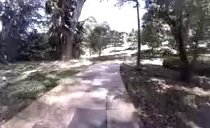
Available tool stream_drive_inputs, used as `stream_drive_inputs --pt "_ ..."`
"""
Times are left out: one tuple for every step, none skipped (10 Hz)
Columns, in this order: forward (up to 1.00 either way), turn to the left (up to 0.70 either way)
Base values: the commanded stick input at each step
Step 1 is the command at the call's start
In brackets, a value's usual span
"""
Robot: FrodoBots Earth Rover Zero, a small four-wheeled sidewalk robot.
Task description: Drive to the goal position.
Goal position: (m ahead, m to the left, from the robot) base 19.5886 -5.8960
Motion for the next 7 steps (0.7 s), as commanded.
stream_drive_inputs --pt "0.5 0.0" --pt "0.5 0.0" --pt "0.5 0.0" --pt "0.5 0.0" --pt "0.5 0.0" --pt "0.5 0.0" --pt "0.5 0.0"
